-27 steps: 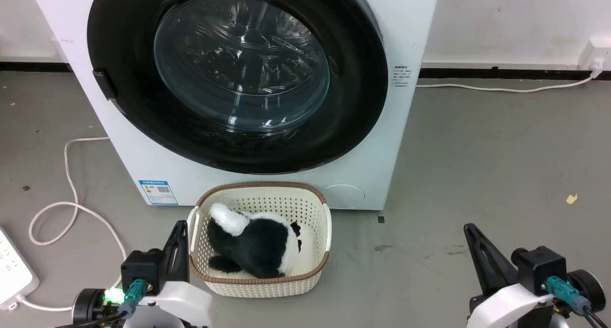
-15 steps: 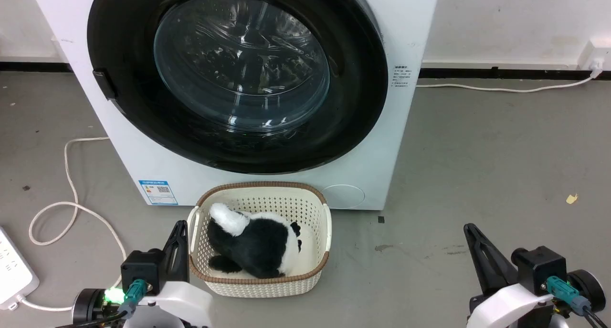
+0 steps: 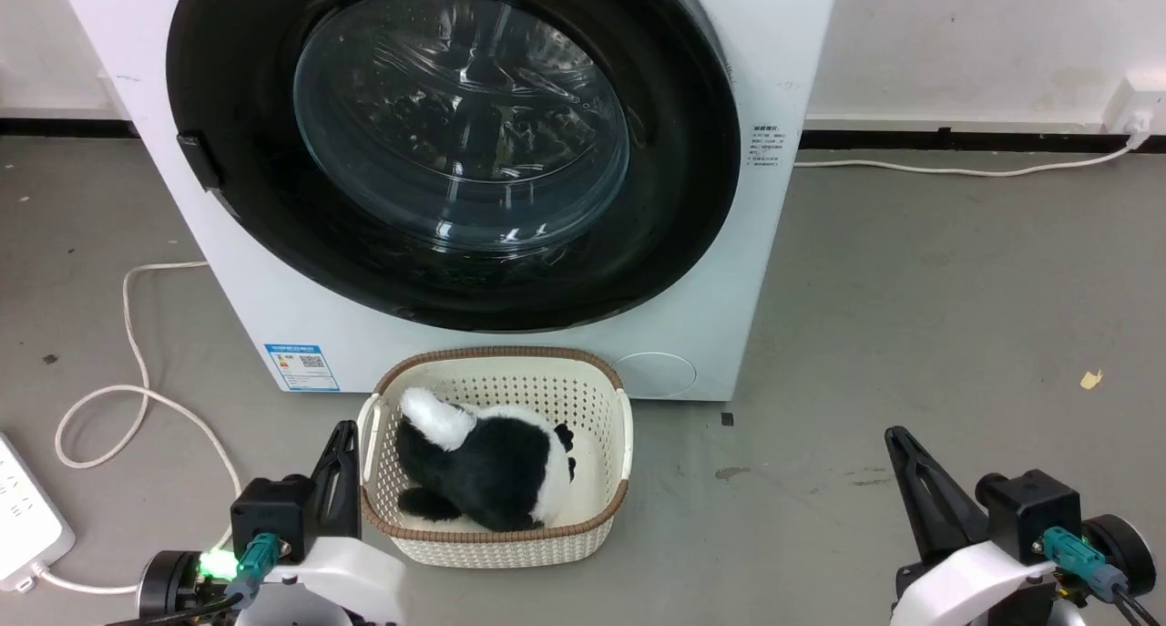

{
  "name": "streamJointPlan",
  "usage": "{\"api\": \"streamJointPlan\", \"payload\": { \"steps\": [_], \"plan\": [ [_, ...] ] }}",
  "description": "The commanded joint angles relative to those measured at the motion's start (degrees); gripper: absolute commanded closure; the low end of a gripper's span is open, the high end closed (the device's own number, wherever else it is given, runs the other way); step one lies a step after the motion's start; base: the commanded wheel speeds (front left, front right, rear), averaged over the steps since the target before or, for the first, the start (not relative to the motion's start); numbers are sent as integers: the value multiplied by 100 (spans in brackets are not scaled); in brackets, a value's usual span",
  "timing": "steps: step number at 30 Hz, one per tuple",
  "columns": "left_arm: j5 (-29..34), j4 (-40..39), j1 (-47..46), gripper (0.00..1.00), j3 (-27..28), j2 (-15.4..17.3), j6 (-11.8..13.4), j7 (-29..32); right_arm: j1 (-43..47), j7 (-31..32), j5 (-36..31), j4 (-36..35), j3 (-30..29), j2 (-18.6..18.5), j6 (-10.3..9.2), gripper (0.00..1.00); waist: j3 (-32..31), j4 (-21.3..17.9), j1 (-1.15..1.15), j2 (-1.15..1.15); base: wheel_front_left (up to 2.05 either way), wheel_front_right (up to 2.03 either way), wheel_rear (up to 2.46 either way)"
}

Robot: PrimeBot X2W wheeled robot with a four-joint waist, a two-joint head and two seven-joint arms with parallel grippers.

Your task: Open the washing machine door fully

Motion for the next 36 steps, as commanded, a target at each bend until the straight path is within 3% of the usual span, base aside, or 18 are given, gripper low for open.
{"api": "streamJointPlan", "payload": {
  "steps": [1,36],
  "plan": [
    [50,-20,22,100,-4,3,-31,2,-68,8,-43,16,-7,29,-9,100,0,0,0,0,0,0,0],
    [50,-20,22,100,-4,3,-31,2,-68,8,-43,16,-7,29,-9,100,0,0,0,0,0,0,0]
  ]
}}
